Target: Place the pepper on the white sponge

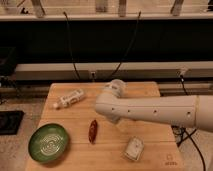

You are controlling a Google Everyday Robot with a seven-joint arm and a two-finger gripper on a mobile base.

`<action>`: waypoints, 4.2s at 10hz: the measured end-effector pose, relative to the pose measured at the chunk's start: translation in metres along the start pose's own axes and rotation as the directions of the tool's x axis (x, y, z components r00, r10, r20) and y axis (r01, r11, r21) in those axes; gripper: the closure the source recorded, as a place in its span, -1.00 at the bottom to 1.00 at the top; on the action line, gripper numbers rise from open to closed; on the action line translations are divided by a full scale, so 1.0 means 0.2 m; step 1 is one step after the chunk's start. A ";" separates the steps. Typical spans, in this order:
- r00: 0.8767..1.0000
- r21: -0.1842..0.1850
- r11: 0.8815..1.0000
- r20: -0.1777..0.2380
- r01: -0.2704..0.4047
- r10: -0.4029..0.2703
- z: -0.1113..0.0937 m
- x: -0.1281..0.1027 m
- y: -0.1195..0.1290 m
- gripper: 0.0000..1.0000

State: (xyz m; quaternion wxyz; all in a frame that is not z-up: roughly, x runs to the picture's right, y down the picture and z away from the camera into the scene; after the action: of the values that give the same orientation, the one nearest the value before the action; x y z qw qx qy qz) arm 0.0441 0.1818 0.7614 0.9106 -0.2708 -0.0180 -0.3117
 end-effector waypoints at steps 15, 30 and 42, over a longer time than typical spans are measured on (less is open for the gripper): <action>0.981 0.002 0.982 0.060 0.186 -0.186 0.20 -0.34 -0.13 -0.60; 0.925 0.020 0.928 0.078 0.372 -0.372 0.28 -0.55 -0.18 -0.60; 0.865 0.021 0.868 0.060 0.497 -0.497 0.34 -0.64 -0.19 0.23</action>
State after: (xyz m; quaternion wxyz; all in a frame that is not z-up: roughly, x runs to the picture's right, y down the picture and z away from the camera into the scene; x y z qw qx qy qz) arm -0.0723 0.2628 0.8129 0.7993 -0.2646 -0.1167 -0.5268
